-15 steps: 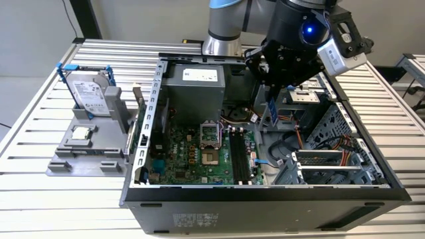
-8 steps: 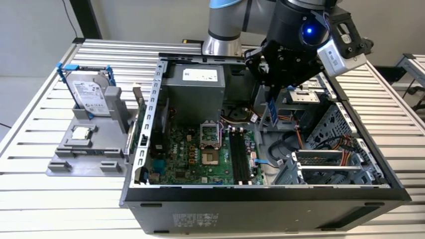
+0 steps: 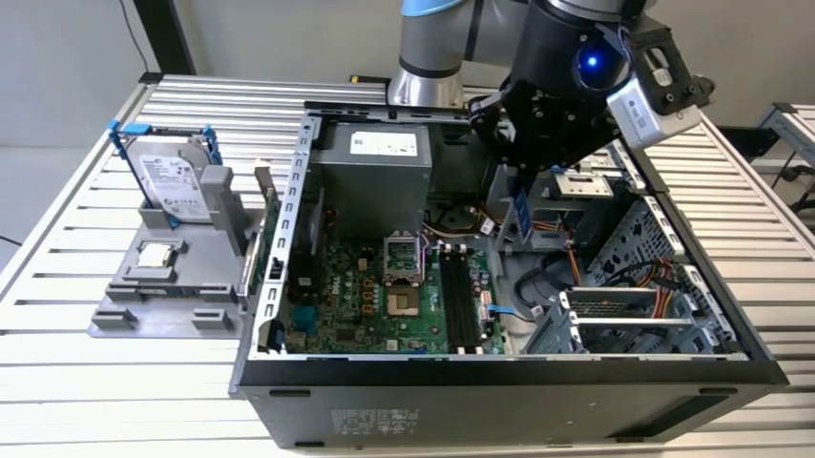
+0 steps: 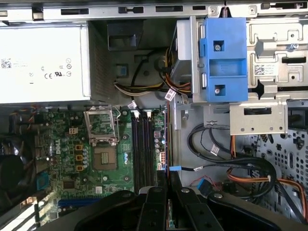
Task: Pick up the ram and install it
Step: 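Insert the ram into the slot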
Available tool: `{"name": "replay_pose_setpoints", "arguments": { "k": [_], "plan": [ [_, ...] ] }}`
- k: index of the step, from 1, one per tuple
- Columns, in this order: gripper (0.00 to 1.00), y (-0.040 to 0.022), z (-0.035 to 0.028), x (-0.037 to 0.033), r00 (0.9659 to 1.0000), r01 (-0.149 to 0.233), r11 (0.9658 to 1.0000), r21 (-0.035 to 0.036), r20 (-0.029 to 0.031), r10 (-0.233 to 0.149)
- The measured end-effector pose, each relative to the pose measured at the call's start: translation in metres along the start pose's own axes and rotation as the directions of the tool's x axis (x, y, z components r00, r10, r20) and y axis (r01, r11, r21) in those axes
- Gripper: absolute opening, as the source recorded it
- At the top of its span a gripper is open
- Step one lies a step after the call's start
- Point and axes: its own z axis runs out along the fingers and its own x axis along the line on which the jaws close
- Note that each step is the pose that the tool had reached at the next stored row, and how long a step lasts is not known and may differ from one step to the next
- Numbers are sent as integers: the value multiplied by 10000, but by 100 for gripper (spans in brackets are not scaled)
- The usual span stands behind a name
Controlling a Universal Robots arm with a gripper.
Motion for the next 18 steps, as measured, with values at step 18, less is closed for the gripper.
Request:
{"name": "replay_pose_setpoints", "arguments": {
  "k": [18],
  "plan": [
    [0,-8,322,4,10000,0,10000,38,2,0]
  ]
}}
